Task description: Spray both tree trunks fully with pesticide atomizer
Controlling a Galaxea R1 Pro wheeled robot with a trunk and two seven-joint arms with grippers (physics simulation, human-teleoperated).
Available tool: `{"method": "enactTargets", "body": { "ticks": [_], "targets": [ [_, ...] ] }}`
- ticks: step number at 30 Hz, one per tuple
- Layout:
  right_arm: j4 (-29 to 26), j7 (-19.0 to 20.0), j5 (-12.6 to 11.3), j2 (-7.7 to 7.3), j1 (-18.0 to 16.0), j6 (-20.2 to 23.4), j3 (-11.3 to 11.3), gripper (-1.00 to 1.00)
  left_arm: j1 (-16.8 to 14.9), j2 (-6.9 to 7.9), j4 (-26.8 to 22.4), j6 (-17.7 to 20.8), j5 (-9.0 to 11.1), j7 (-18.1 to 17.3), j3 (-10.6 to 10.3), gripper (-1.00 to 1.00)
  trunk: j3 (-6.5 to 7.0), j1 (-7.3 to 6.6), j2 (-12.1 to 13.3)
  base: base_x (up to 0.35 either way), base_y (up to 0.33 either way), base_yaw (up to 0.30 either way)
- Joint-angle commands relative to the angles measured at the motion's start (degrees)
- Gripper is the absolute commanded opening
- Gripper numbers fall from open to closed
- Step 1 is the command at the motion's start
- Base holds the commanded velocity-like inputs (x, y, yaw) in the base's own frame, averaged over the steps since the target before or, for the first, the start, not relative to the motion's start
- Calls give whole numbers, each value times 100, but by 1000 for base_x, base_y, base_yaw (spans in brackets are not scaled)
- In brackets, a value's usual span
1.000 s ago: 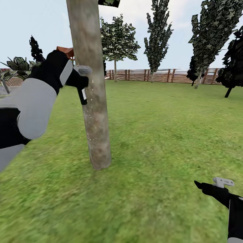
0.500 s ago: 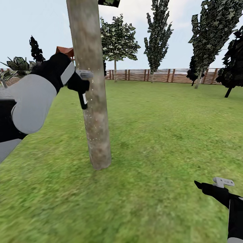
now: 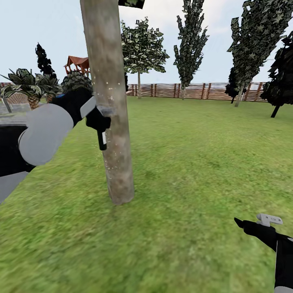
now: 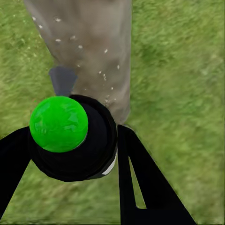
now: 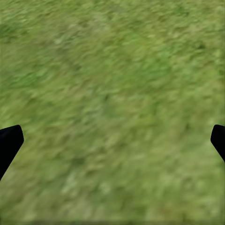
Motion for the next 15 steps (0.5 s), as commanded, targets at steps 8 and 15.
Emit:
{"method": "enactTargets", "body": {
  "ticks": [8,15],
  "targets": [
    [0,0,9,-1,2,0,0,100,679,3,28,-237,-9,-1,-2,-100,1,-1,-1,0,0,0],
    [0,3,9,0,-1,0,0,100,1215,118,28,-579,-9,-5,-2,-100,1,-1,-1,0,0,0]
  ]
}}
